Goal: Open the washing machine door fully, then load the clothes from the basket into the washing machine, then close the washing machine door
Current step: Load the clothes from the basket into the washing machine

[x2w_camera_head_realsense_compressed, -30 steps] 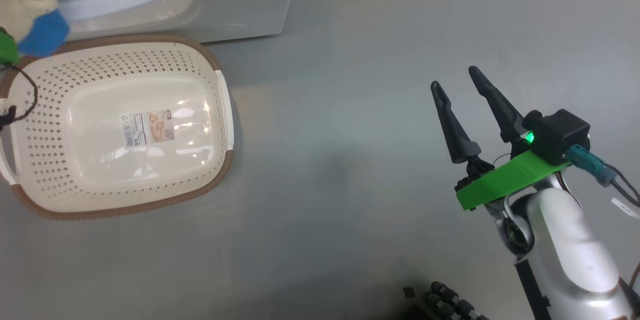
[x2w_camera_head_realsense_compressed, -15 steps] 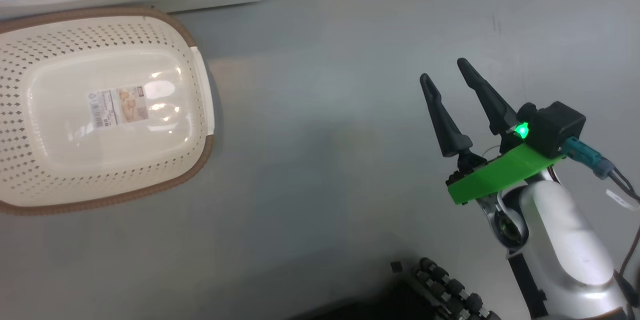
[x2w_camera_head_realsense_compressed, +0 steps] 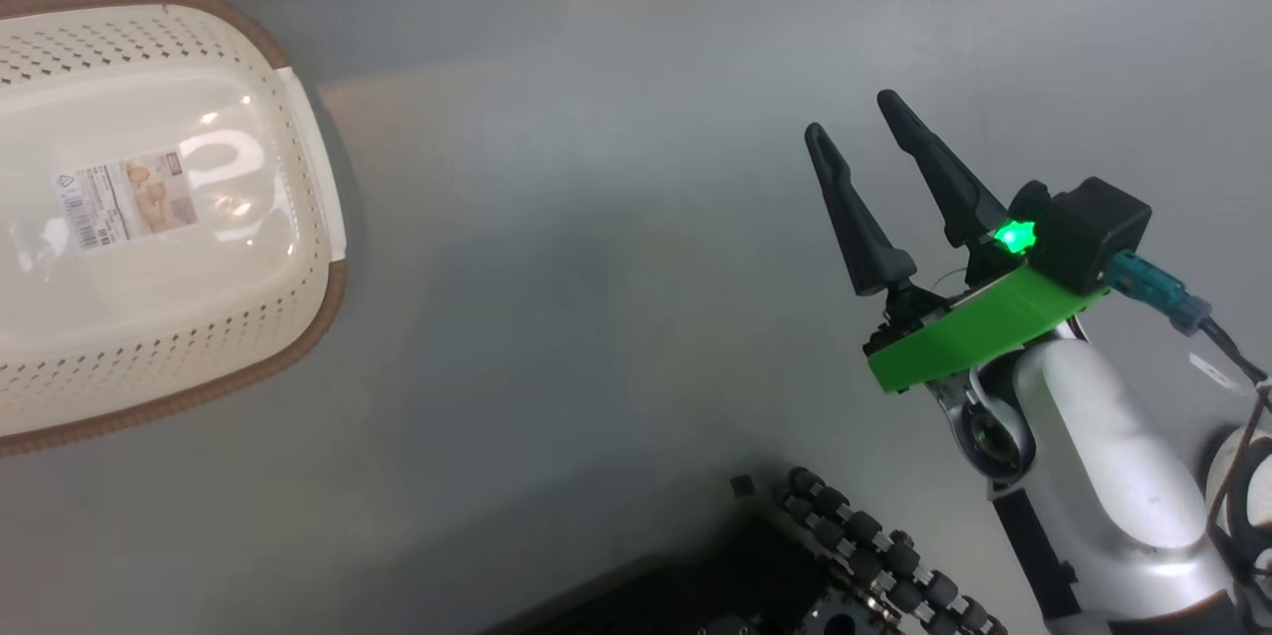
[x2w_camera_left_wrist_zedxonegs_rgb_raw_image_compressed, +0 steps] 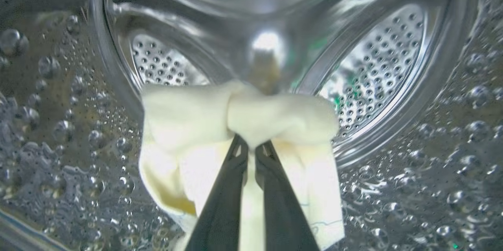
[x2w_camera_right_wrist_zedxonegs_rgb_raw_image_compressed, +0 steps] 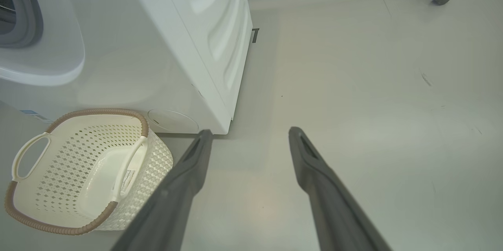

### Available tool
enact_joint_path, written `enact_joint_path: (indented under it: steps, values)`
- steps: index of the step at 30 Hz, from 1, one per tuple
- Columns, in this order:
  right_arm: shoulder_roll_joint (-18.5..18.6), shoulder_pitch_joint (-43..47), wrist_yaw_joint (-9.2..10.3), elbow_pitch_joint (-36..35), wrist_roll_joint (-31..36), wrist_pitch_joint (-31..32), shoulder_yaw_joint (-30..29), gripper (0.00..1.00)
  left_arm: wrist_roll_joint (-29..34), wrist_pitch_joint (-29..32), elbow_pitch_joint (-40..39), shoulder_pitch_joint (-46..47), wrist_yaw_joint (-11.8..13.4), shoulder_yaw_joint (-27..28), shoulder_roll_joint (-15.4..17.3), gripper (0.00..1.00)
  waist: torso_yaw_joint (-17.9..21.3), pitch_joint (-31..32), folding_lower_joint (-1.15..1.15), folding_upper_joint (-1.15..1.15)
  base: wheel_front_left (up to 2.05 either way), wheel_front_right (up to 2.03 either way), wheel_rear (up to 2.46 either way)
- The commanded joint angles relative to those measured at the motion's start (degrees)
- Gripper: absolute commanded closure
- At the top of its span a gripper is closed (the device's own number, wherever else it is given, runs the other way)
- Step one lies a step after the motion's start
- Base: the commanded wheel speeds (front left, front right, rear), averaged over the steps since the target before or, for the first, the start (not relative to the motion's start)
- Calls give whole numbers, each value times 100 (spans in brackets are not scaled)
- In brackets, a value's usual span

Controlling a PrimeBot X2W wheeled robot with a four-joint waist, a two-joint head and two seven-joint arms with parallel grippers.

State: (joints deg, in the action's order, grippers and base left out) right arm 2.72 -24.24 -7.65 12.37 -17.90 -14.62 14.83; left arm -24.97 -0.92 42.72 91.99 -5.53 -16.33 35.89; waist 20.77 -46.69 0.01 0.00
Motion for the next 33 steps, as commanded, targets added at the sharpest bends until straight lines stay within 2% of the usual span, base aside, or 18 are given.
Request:
enact_joint_path:
  steps: [1,8,18,19,20,33]
  values:
    - [16,63,16,-163,-55,-38,103,0,67,-41,54,173,-28,33,256,100,38,-59,-1,0,0,0,0]
    - [16,-3,16,-136,-75,-38,105,0,228,-6,971,501,-77,-227,260,100,121,-149,-1,0,0,0,0]
    - [16,-18,16,-146,-82,-38,169,0,377,-146,1692,811,-38,-463,121,100,128,-176,-1,0,0,0,0]
    - [16,-16,16,-146,-75,-38,164,0,375,-184,1737,829,-41,-473,103,41,121,-173,-1,0,0,0,0]
    - [16,-13,16,-146,-68,-38,155,0,372,-220,1783,842,-44,-483,86,0,113,-168,-1,0,0,0,0]
    - [16,-1,16,-105,34,-38,101,0,255,-567,2213,780,-153,-667,-53,0,-10,25,-1,0,0,0,0]
